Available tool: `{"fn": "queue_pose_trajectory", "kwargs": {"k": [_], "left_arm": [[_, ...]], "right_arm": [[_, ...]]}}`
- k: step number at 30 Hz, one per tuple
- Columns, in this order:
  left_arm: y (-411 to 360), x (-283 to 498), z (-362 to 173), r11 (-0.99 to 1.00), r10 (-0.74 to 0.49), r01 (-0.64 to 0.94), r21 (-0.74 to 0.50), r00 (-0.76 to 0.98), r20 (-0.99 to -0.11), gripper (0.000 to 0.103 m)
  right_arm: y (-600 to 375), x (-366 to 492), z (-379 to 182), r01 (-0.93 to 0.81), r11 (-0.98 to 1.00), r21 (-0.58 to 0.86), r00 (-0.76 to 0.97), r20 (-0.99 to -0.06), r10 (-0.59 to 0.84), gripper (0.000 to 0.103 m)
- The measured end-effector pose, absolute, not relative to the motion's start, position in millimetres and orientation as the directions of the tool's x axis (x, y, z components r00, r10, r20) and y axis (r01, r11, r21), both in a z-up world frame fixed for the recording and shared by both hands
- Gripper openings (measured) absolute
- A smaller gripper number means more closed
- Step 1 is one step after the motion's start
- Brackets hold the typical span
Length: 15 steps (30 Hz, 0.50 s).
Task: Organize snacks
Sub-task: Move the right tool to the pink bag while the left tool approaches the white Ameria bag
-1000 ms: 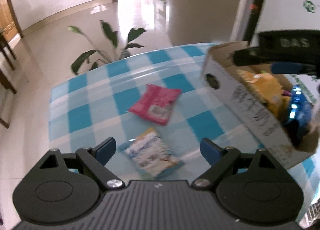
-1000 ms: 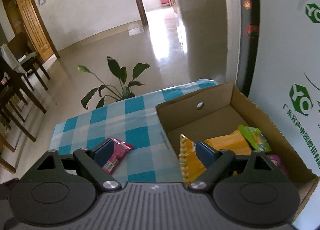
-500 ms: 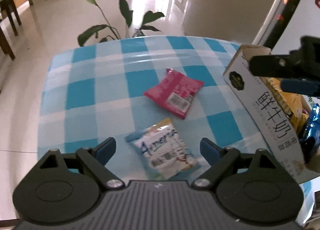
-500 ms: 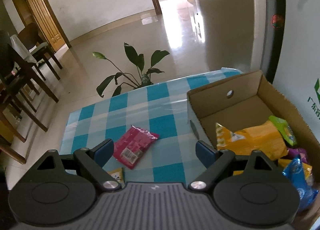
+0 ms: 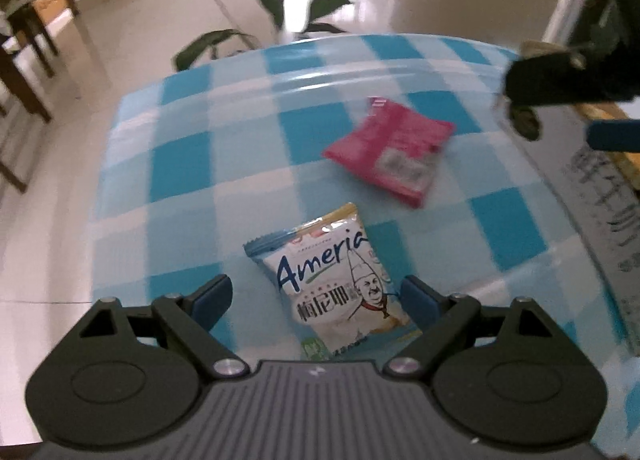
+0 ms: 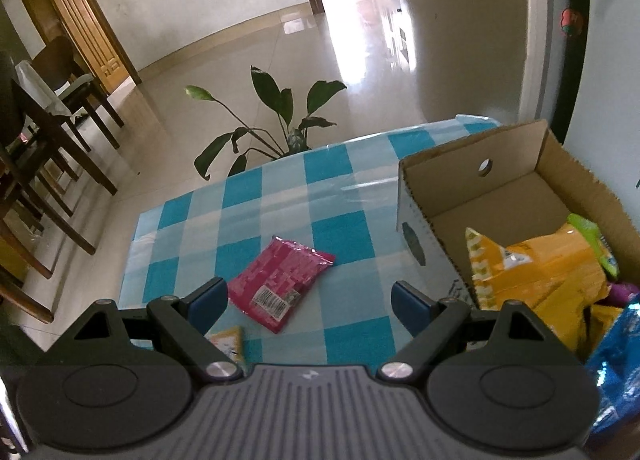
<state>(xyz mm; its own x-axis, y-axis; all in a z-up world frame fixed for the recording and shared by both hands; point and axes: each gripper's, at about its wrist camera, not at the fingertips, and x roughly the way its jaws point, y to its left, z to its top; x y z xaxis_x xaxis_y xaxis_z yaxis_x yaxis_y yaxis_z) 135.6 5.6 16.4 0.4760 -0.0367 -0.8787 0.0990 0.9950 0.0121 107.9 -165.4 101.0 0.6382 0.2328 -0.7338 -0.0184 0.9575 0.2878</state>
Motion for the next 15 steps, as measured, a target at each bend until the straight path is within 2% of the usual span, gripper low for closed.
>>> {"fn": "queue_pose_trajectory", "kwargs": {"k": [6, 13, 15], "left_arm": [[34.8, 137.4, 11.3, 0.999, -0.008, 0.043, 0.013, 0.449, -0.893, 0.091], [53.3, 141.0, 3.5, 1.000, -0.013, 0.005, -0.012, 0.429, -0.903, 0.103], [55.0, 142.0, 2.2, 1.000, -0.025, -0.002, -0.029, 0.423, -0.906, 0.103]], "right_arm": [[-154.3, 127.3, 84.7, -0.009, 0.949, 0.316, 0.609, -0.751, 0.256, 0.092], [-137.4, 155.9, 55.1, 0.046, 0.950, 0.309, 0.561, -0.795, 0.232, 0.092], [-132.3, 161.4, 50.1, 0.060, 0.950, 0.305, 0.557, -0.800, 0.222, 0.092]]}}
